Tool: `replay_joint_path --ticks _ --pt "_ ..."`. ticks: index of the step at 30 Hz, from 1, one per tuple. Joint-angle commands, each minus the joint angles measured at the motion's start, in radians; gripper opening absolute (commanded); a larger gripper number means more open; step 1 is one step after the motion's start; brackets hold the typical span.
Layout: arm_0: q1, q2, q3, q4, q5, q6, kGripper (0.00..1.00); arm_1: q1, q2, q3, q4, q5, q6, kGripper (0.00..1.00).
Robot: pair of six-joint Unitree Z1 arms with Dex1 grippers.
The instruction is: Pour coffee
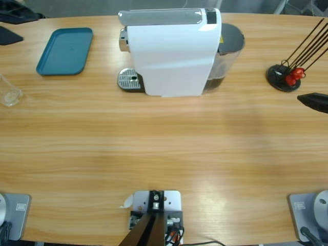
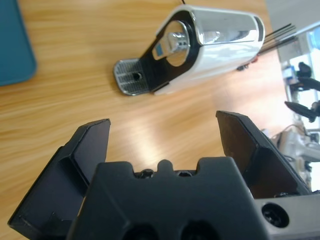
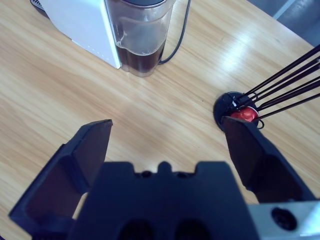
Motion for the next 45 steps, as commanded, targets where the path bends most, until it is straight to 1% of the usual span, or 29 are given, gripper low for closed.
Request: replay_joint_path --ticks 1,3,10,13,14,18,20,27,28,31,33,34,35,45 --pt "-0.027 0.194 -0.127 -0.011 -0.016 -0.062 0.908 0.001 -0.018 0.026 -0.008 0.001 -0.001 0.996" --pt "-0.027 0.238 -0.166 -0.011 -0.019 -0.096 0.904 0.001 -0.018 0.026 -0.008 0.001 -0.001 0.996" --pt "-0.052 0.345 -0.237 -0.011 -0.043 -0.147 0.887 0.001 -0.013 0.024 -0.006 0.001 -0.001 0.988" --pt "-0.054 0.393 -0.273 -0.011 -0.094 -0.164 0.842 0.001 -0.012 0.024 -0.006 0.001 -0.002 0.987" --pt "-0.056 0.408 -0.287 -0.011 -0.105 -0.167 0.814 0.001 -0.012 0.024 -0.006 0.001 -0.002 0.987" --pt "-0.068 0.458 -0.337 -0.011 -0.111 -0.18 0.797 0.001 -0.013 0.024 -0.006 0.001 -0.002 0.982" --pt "-0.072 0.476 -0.347 -0.011 -0.112 -0.193 0.766 0.001 -0.014 0.024 -0.006 0.001 -0.002 0.982" --pt "-0.088 0.527 -0.37 -0.02 -0.111 -0.2 0.756 0.001 -0.029 0.027 -0.008 0.001 -0.002 0.977" --pt "-0.088 0.531 -0.379 -0.019 -0.111 -0.2 0.699 0.001 -0.027 0.027 -0.008 0.001 -0.002 0.973" --pt "-0.089 0.545 -0.392 -0.018 -0.11 -0.201 0.649 0.001 -0.026 0.027 -0.008 -0.001 -0.002 0.973" --pt "-0.092 0.547 -0.392 -0.018 -0.109 -0.203 0.554 0.001 -0.027 0.027 -0.008 -0.001 -0.002 0.968" --pt "-0.092 0.547 -0.392 -0.018 -0.108 -0.203 0.476 0.001 -0.027 0.027 -0.008 -0.001 -0.002 0.968" --pt "-0.092 0.547 -0.392 -0.018 -0.108 -0.203 0.432 0.001 -0.027 0.027 -0.008 -0.001 -0.002 0.968" --pt "-0.092 0.546 -0.385 -0.018 -0.109 -0.196 0.421 0.001 -0.027 0.037 -0.026 -0.002 -0.002 0.968"
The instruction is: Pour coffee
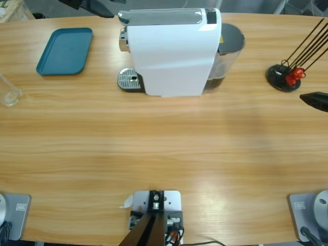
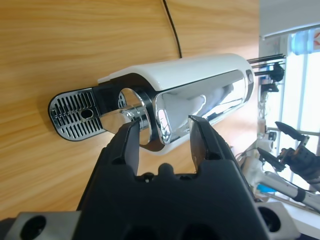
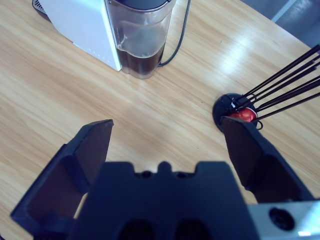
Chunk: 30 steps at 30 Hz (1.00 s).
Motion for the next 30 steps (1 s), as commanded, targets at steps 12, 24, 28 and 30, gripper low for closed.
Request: replay_joint_path --ticks 12,24,28,30 --pt "-0.01 0.072 0.022 -0.003 -0.011 0.006 0.264 0.001 -0.016 0.038 -0.022 -0.004 -0.001 0.968" --pt "-0.018 0.08 0.018 -0.005 -0.006 0.005 0.0 0.001 -0.016 0.038 -0.022 -0.004 -0.001 0.964" --pt "-0.018 0.069 0.018 -0.003 0.015 0.006 0.0 0.001 -0.016 0.038 -0.022 -0.004 -0.001 0.964" --pt "-0.018 0.067 0.018 -0.003 0.016 0.006 0.0 0.001 -0.015 0.038 -0.022 -0.004 -0.001 0.964"
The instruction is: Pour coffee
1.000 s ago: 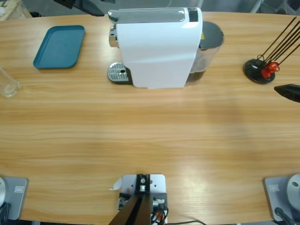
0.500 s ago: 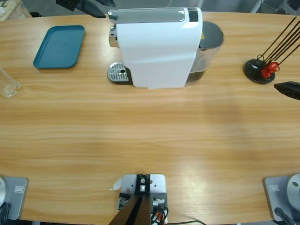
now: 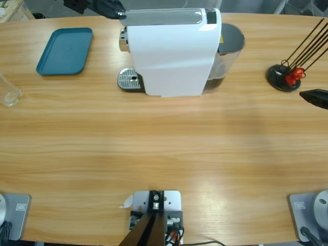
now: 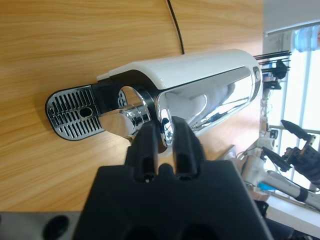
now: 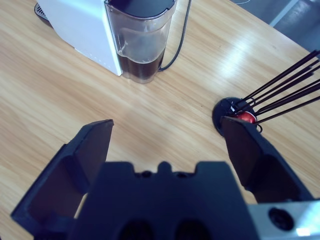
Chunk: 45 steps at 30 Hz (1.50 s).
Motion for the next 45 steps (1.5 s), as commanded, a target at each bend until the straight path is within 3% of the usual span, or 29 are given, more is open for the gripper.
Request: replay_joint_path --ticks 1,13,36,37,38,39,40,45 --pt "-0.009 0.05 0.017 -0.003 0.017 0.005 0.0 0.001 -0.014 0.035 -0.006 -0.004 -0.001 0.964" --pt "-0.031 0.053 -0.136 -0.002 0.008 0.007 0.0 0.001 -0.014 0.035 -0.006 -0.004 -0.001 0.964" --pt "-0.05 0.022 -0.222 0.006 -0.011 -0.01 0.0 0.001 -0.009 0.034 -0.006 -0.002 -0.002 0.964" --pt "-0.048 0.027 -0.233 0.007 -0.041 -0.003 0.239 0.001 -0.009 0.034 -0.006 -0.002 -0.002 0.964" --pt "-0.047 0.029 -0.243 0.012 -0.062 0.012 0.656 0.001 -0.007 0.035 -0.006 -0.002 -0.002 0.964" --pt "-0.048 0.021 -0.245 0.013 -0.065 0.057 0.887 0.001 -0.006 0.033 -0.006 -0.002 -0.002 0.964" --pt "-0.051 0.004 -0.242 0.014 -0.054 0.114 0.985 0.001 -0.009 0.034 -0.006 -0.002 -0.002 0.965" --pt "-0.064 -0.121 -0.18 0.025 0.043 0.463 0.991 0.001 -0.025 0.035 -0.004 -0.031 0.018 0.968"
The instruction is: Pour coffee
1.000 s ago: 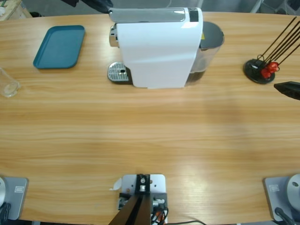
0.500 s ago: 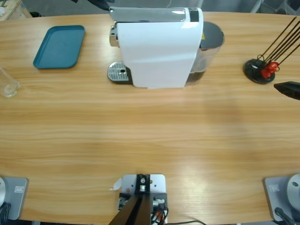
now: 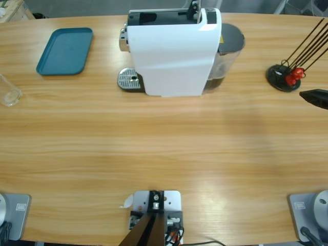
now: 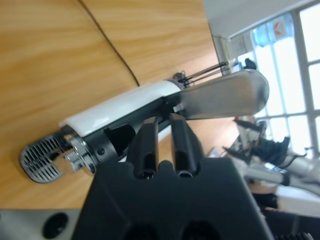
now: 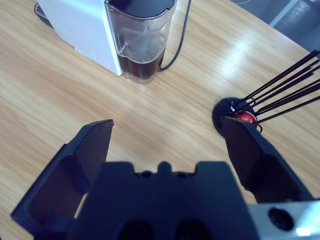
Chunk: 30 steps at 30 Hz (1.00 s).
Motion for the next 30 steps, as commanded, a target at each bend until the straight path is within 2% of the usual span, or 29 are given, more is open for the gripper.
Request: replay_joint_path --ticks 1,3,6,8,9,11,18,22,28,30 --pt "-0.035 -0.157 0.081 0.027 0.134 0.448 0.991 0.001 -0.026 0.033 -0.002 -0.056 0.037 0.971" --pt "-0.073 -0.218 0.16 0.037 0.254 0.583 0.991 -0.004 -0.026 0.025 0.005 -0.125 0.082 0.973" --pt "-0.098 -0.297 0.282 0.033 0.284 0.713 0.991 -0.1 -0.007 -0.016 0.044 -0.164 0.117 0.968" --pt "-0.103 -0.338 0.346 0.03 0.276 0.734 0.991 -0.218 0.03 -0.054 0.093 -0.171 0.159 0.956" --pt "-0.103 -0.363 0.382 0.029 0.276 0.733 0.991 -0.276 0.052 -0.067 0.106 -0.167 0.183 0.908" --pt "-0.104 -0.429 0.47 0.026 0.276 0.732 0.991 -0.324 0.096 -0.076 0.103 -0.167 0.218 0.885" --pt "-0.104 -0.67 0.755 0.003 0.32 0.732 0.991 -0.424 0.416 -0.034 -0.093 -0.034 0.265 0.91" --pt "-0.104 -0.754 0.839 0.002 0.359 0.724 0.991 -0.489 0.53 -0.043 -0.18 -0.051 0.27 0.981" --pt "-0.103 -0.777 0.856 -0.012 0.361 0.699 0.987 -0.513 0.616 0.005 -0.307 -0.025 0.279 0.965" --pt "-0.104 -0.776 0.856 -0.027 0.365 0.695 0.987 -0.515 0.62 0.04 -0.353 -0.017 0.281 0.924"
